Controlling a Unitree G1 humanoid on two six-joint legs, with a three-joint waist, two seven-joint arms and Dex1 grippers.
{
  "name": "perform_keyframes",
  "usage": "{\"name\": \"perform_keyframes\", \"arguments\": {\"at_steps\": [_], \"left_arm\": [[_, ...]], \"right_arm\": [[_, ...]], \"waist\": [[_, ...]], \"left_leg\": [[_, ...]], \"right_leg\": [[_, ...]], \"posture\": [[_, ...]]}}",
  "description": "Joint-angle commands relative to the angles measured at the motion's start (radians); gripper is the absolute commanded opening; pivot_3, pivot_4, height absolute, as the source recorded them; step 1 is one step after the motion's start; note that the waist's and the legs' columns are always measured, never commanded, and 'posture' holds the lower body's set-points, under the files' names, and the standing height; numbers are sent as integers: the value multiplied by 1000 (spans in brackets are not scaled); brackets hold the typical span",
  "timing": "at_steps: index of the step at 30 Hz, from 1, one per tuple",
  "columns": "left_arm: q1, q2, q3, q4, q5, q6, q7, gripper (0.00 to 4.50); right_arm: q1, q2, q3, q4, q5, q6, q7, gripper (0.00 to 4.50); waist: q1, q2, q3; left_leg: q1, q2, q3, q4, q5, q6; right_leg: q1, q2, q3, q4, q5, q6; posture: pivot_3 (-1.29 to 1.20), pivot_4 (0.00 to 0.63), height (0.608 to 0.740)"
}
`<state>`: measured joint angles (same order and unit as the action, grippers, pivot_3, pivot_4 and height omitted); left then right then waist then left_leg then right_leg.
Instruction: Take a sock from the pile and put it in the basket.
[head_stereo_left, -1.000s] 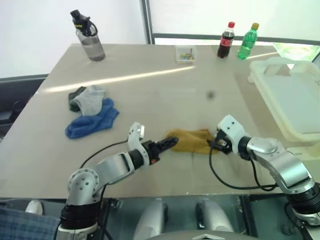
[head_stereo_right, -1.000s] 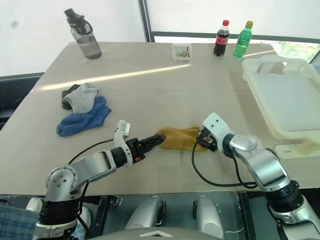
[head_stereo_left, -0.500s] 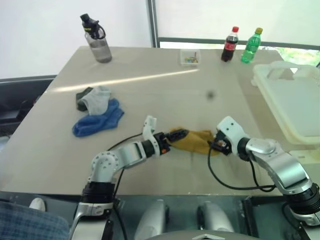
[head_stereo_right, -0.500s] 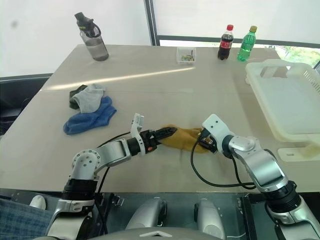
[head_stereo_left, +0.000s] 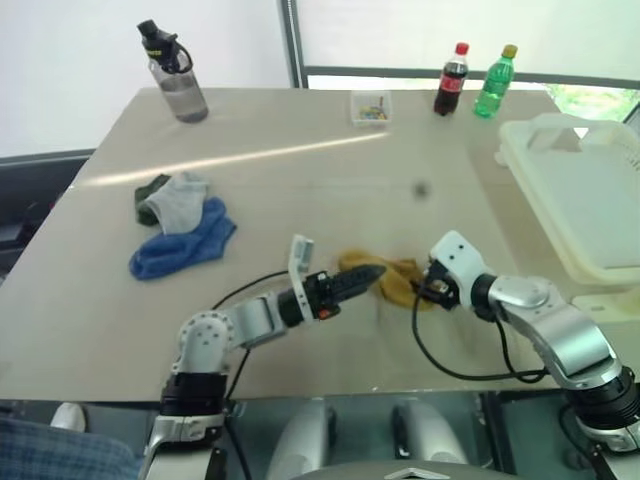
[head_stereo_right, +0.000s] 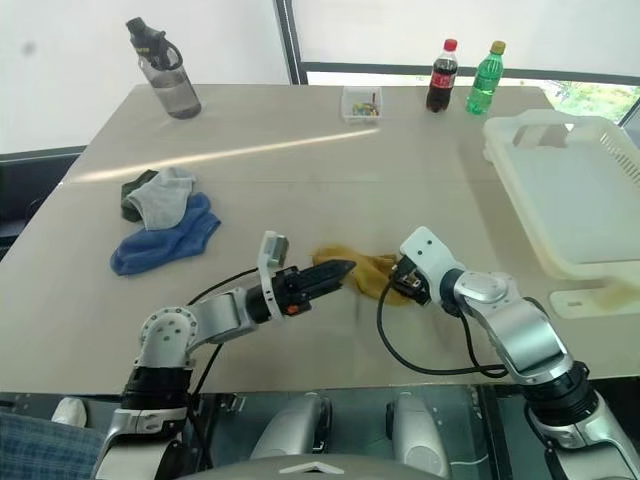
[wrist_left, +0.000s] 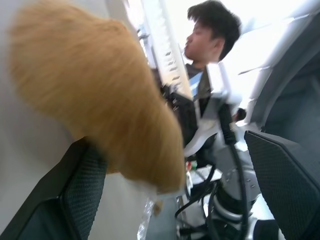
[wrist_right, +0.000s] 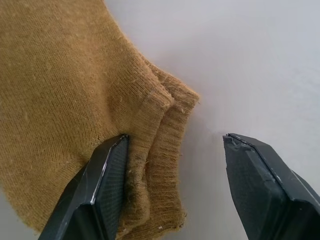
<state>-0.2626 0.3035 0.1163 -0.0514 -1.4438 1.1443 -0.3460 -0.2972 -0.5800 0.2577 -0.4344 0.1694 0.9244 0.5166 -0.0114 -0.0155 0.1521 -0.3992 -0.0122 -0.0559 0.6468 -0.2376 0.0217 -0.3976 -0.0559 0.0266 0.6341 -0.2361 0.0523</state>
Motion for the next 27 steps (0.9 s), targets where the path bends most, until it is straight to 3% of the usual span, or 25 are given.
{"name": "perform_keyframes", "arguments": {"at_steps": [1, 27], "left_arm": [[10, -1, 30, -62, -42, -6, -28, 4485], [-36, -59, 60, -52, 74, -163, -59, 4485]], "right_arm": [[6, 6, 19, 11, -6, 12, 2, 3117], [15, 0, 39, 0, -25, -1, 19, 3117]], "waist": [[0, 0, 0], [-2, -2, 3]], "left_leg": [[0, 0, 0, 0, 0, 0], [0, 0, 0, -1, 0, 0]], "right_leg": [[0, 0, 0, 0, 0, 0], [0, 0, 0, -1, 0, 0]], "posture": [[0, 150, 740], [0, 150, 740]]}}
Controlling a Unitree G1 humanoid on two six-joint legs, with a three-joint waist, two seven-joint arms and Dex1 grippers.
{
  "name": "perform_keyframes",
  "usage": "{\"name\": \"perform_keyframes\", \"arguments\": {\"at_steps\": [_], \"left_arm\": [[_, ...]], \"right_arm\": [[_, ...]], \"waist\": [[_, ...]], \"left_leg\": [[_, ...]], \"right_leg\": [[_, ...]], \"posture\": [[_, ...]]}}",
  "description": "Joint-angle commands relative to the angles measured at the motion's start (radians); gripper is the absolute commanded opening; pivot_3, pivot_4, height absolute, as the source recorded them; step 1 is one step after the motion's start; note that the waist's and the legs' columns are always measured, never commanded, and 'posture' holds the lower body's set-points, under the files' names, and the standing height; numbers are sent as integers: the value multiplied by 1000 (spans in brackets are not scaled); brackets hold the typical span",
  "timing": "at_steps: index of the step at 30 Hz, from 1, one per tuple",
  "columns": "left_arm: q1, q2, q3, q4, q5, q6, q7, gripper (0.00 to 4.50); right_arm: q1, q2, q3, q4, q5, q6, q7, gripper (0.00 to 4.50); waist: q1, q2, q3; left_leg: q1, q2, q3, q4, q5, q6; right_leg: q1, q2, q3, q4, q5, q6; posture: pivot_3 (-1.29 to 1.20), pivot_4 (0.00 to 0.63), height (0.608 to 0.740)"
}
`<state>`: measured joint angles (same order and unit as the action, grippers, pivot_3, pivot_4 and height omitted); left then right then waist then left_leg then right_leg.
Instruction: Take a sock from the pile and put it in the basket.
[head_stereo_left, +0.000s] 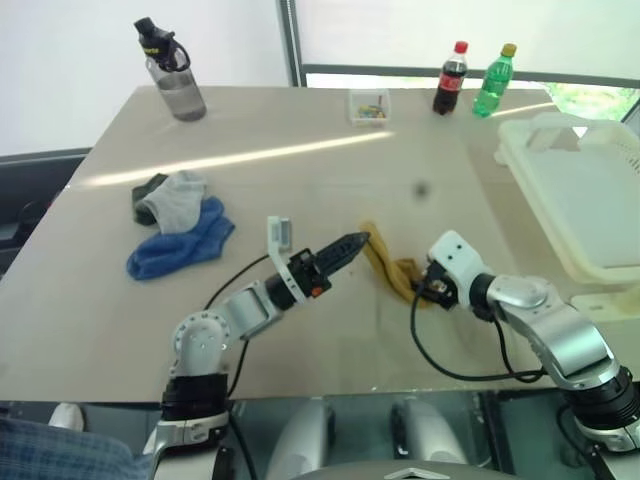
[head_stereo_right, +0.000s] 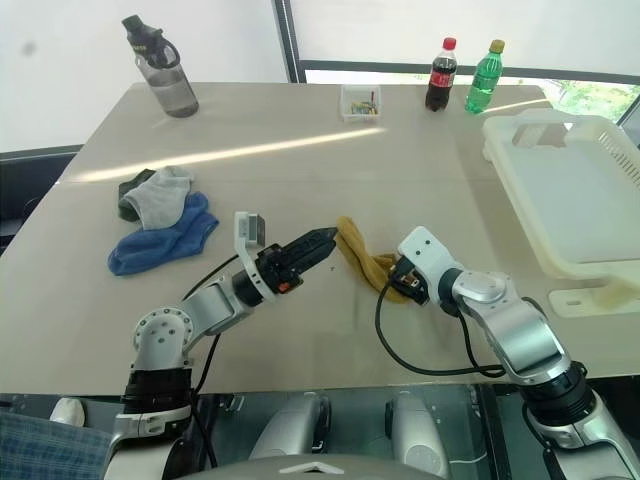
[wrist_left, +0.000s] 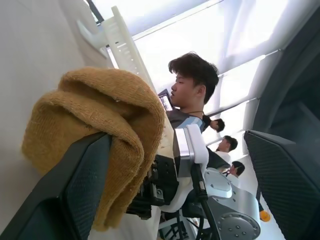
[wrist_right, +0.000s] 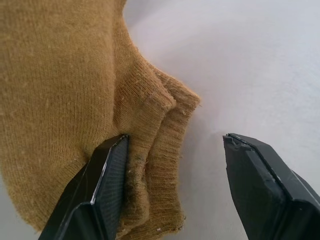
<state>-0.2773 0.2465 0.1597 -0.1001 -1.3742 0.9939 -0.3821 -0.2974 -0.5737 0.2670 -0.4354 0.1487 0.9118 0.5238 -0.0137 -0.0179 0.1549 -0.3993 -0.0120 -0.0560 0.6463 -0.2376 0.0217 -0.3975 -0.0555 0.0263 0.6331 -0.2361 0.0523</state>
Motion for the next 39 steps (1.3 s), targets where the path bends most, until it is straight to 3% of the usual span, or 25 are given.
{"name": "perform_keyframes", "arguments": {"at_steps": [1, 29, 39], "left_arm": [[-23, -3, 16, 1, 11, -16, -25, 4485], [-140, -50, -176, 112, 288, 32, -280, 4485], [-119, -39, -209, 126, 375, 49, -323, 4485]], "right_arm": [[17, -6, 30, 0, -5, 12, 13, 3117], [31, -1, 26, -19, -23, 16, 20, 3117], [21, 50, -69, -67, 64, 83, 26, 3117]], "waist": [[0, 0, 0], [0, -1, 0], [0, 0, 1]], "left_leg": [[0, 0, 0, 0, 0, 0], [0, -1, -1, -4, 0, 0], [-1, -1, -2, -5, 0, 0]], "right_leg": [[0, 0, 0, 0, 0, 0], [0, 1, -1, -4, 0, 0], [0, 1, -2, -4, 0, 1]], "posture": [[0, 150, 740], [0, 150, 740], [0, 150, 740]]}}
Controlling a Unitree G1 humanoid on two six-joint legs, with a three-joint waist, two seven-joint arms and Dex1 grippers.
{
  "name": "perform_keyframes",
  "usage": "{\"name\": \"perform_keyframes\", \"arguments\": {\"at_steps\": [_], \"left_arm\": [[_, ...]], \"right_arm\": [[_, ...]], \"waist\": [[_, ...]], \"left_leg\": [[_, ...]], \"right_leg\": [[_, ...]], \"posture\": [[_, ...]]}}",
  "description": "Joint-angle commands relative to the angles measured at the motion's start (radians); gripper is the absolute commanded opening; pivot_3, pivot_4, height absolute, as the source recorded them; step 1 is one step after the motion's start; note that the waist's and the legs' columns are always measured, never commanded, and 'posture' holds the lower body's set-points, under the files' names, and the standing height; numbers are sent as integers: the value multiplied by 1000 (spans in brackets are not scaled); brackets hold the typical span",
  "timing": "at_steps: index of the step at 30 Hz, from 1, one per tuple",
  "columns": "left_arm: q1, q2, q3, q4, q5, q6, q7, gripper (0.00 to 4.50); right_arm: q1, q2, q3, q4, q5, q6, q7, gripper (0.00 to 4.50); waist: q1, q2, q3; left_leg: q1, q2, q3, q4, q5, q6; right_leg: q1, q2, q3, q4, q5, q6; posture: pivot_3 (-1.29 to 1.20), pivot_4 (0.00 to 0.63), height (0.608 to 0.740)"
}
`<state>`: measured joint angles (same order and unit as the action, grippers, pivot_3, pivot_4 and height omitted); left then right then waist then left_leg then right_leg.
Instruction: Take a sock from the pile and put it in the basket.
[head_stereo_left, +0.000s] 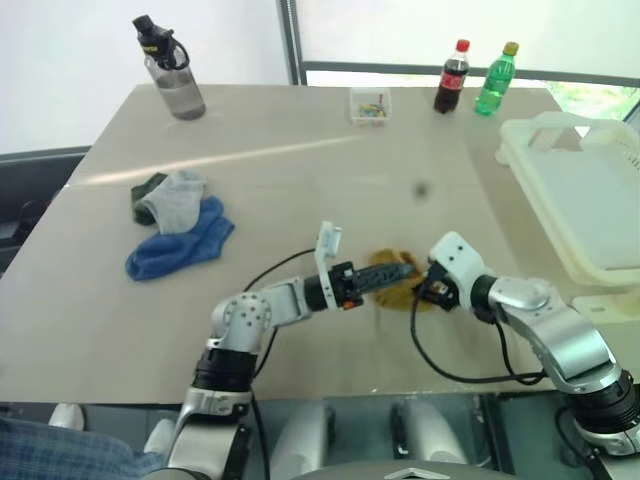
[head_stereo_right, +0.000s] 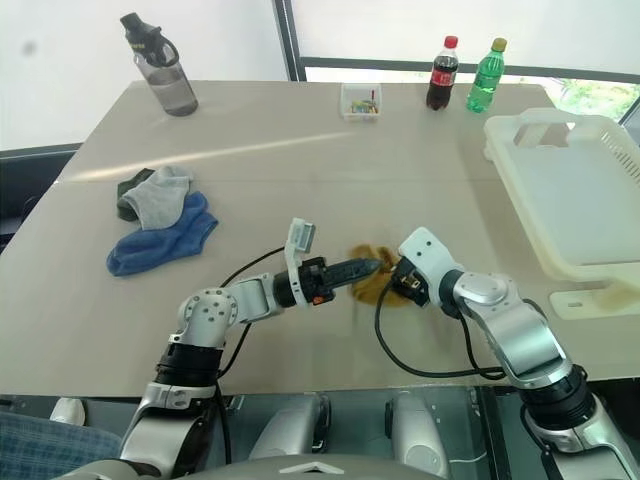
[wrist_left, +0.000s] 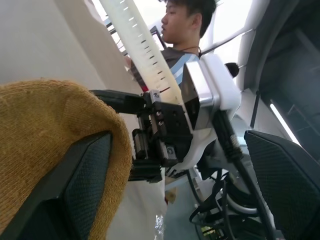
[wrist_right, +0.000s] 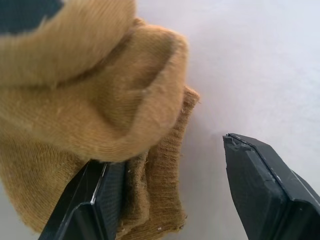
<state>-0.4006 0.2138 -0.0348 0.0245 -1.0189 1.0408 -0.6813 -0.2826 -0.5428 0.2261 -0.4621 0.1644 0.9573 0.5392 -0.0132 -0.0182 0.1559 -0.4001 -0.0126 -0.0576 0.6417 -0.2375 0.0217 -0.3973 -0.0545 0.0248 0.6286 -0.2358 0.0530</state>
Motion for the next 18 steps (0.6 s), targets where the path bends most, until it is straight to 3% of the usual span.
{"name": "perform_keyframes", "arguments": {"at_steps": [1, 8, 18], "left_arm": [[4, -8, -15, 4, 26, 3, -25, 4485], [-14, -32, -29, 65, 96, -12, -43, 4485], [-30, -58, -9, 90, 128, -12, -62, 4485]], "right_arm": [[3, 28, -45, -45, 61, 50, 9, 3117], [-10, 90, -172, -70, 177, 145, -2, 3117], [-19, 51, -304, -78, 298, 199, 16, 3117]], "waist": [[0, 0, 1], [3, 4, 7], [4, 5, 8]], "left_leg": [[0, 0, 0, 0, 0, 0], [-1, 0, -1, 0, 0, 0], [-2, -1, -1, 0, 0, 0]], "right_leg": [[0, 0, 0, 0, 0, 0], [-1, 0, -1, -1, 2, 3], [0, -1, -1, -1, 2, 4]], "posture": [[0, 150, 740], [0, 150, 740], [0, 150, 740]]}}
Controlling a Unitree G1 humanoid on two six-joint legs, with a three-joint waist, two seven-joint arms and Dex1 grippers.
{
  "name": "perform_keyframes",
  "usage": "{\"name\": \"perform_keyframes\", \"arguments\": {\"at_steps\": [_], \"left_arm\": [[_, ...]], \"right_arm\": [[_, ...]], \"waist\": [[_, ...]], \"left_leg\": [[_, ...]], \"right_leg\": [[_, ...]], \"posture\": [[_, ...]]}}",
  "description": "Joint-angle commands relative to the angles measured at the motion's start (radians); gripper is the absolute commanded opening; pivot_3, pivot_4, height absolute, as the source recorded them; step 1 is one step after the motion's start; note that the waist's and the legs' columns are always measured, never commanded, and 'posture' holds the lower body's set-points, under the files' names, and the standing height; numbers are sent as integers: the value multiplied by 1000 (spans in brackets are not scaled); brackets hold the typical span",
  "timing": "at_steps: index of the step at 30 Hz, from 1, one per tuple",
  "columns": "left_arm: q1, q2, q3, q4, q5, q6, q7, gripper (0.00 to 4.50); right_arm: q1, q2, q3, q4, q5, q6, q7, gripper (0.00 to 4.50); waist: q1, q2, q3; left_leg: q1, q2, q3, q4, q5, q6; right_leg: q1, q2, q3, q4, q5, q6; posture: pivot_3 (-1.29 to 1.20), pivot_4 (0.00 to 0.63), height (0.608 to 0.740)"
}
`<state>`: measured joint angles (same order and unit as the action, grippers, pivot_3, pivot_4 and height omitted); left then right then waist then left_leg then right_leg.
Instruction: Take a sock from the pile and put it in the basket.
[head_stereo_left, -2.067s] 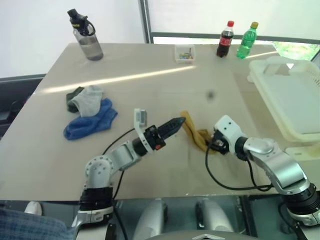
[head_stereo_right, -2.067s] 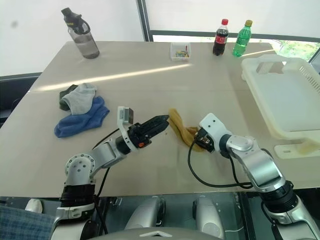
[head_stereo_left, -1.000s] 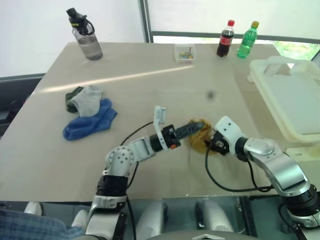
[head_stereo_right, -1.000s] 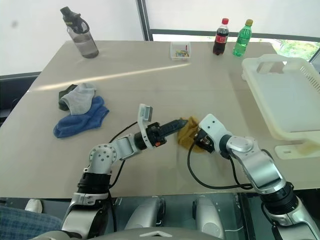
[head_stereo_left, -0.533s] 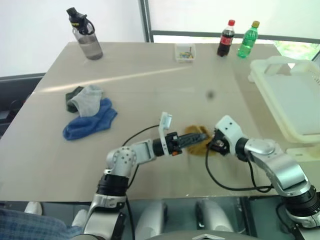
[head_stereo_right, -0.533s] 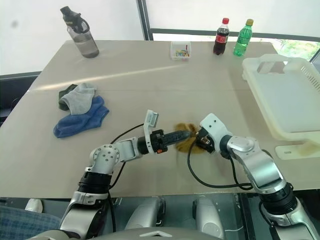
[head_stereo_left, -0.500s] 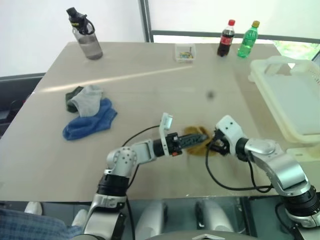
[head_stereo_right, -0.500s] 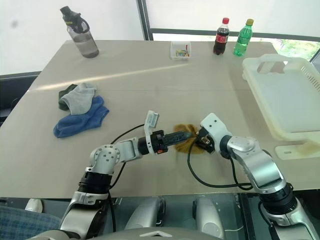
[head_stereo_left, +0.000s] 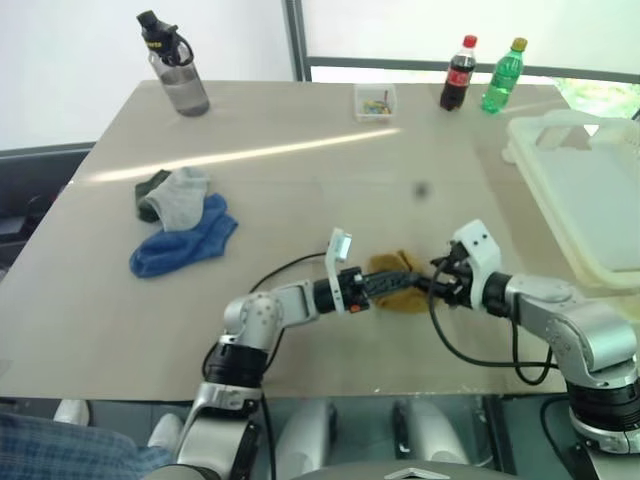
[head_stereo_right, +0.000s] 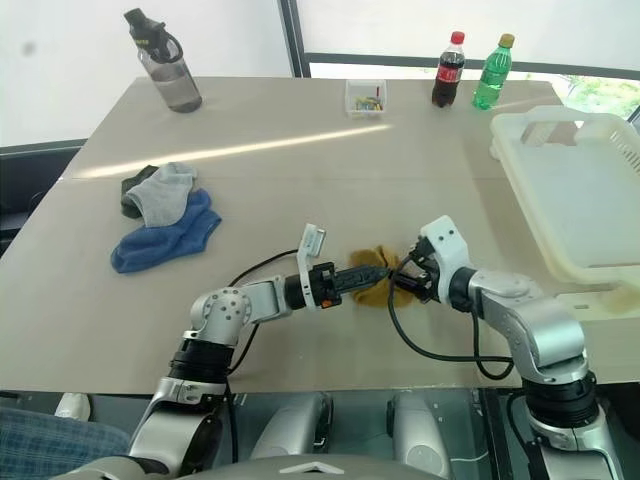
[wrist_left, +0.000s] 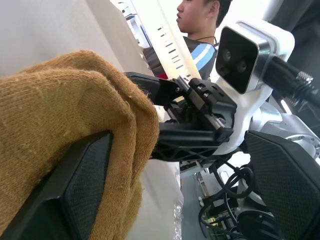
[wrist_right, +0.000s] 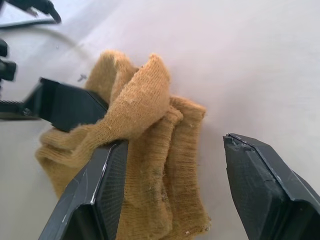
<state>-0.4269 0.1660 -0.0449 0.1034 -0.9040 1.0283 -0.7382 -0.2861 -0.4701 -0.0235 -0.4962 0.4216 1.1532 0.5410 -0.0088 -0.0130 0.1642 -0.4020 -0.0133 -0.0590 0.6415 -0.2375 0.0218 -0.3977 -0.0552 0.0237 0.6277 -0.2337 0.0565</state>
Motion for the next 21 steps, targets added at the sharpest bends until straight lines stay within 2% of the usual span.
{"name": "perform_keyframes", "arguments": {"at_steps": [1, 4, 10, 15, 21], "left_arm": [[-4, -13, 5, 14, 14, 0, -5, 4485], [-4, -18, 13, 18, 12, -1, -10, 4485], [-4, -33, 31, 27, 9, 2, -19, 4485], [4, -39, 42, 24, 6, 10, -25, 4485], [6, -41, 40, 20, 9, 15, -33, 4485]], "right_arm": [[-15, -31, -66, -39, 52, 4, 18, 3117], [-23, -37, -121, -20, 99, 15, 18, 3117], [-68, 88, -211, 5, 208, 94, -58, 3117], [-72, 162, -151, 0, 233, 110, -97, 3117], [-68, 115, -46, 42, 177, 64, -109, 3117]], "waist": [[0, 0, 0], [0, 0, 0], [-2, 0, 0], [-2, 1, 1], [-2, 2, 1]], "left_leg": [[0, 0, 0, 0, 0, 0], [0, 0, 0, 0, 0, 0], [0, 0, 0, 0, 0, 0], [0, 0, 0, 0, 0, 0], [0, 0, 0, 0, 0, 0]], "right_leg": [[0, 0, 0, 0, 0, 0], [0, 0, 0, 0, 0, 0], [0, 0, 0, 0, 0, 0], [0, 0, 0, 0, 0, 0], [0, 0, 0, 0, 0, 0]], "posture": [[0, 150, 740], [0, 150, 740], [0, 150, 740], [0, 150, 740], [0, 150, 740]]}}
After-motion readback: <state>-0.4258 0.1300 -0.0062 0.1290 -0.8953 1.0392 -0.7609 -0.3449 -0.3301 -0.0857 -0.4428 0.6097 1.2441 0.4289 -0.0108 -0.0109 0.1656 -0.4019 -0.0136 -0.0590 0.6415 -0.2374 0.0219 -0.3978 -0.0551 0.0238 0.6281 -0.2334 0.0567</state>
